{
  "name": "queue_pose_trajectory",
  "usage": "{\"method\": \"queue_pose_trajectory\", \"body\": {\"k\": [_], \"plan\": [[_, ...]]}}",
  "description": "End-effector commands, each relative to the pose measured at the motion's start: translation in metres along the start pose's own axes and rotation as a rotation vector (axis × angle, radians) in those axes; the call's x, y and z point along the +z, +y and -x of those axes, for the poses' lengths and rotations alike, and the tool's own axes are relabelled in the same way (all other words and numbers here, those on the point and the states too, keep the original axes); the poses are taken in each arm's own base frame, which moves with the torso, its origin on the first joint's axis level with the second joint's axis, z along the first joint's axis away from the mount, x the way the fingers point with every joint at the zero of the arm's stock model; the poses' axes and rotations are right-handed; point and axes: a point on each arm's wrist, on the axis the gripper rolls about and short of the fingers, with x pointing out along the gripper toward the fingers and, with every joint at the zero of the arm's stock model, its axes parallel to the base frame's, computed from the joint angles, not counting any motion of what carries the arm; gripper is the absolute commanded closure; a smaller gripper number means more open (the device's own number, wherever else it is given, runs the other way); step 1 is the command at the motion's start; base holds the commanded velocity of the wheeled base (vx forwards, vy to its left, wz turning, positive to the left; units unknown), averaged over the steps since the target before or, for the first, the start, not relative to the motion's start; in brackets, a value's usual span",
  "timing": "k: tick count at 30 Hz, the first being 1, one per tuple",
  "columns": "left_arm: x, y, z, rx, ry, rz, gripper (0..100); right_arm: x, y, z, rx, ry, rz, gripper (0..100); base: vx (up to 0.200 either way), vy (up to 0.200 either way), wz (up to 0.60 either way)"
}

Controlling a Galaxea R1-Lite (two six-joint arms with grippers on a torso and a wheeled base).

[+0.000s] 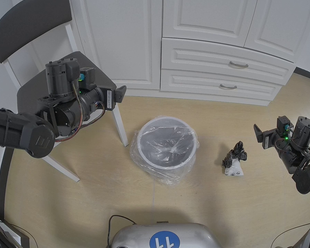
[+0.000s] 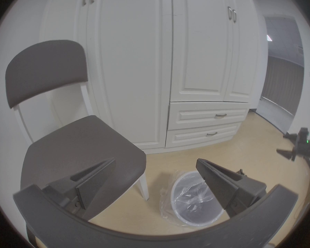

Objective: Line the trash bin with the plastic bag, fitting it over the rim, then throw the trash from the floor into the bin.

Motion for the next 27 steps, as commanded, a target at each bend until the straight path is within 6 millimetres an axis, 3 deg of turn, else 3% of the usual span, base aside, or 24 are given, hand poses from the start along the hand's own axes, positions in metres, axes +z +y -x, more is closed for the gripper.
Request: {"method": "queue_pose_trajectory", "body": {"k": [1,6,9,15,23,27], "plan": [[-0.006,0.015,-0.003,0.049,0.016,0.114,0,0.036,-0.005,0.003,0.021,0.008,-0.075,0,0.0,0.0,0.0],[-0.019,0.018,-0.004,0.055,0.02,0.192,0,0.061,-0.013,0.006,0.073,0.175,-0.143,0,0.0,0.0,0.0],[-0.029,0.019,-0.002,0.059,0.046,0.182,0,0.06,-0.013,0.007,0.091,0.28,-0.198,0,0.0,0.0,0.0],[-0.039,0.01,0.013,0.034,0.091,0.165,0,0.041,-0.003,-0.011,0.101,0.391,-0.228,0,0.0,0.0,0.0],[-0.032,0.014,0.043,0.023,0.075,0.167,0,0.019,0.001,-0.032,0.076,0.453,-0.222,0,0.0,0.0,0.0],[-0.008,0.013,0.031,0.006,0.018,0.069,0,0.014,0.005,-0.038,0.065,0.429,-0.234,0,0.0,0.0,0.0]]}}
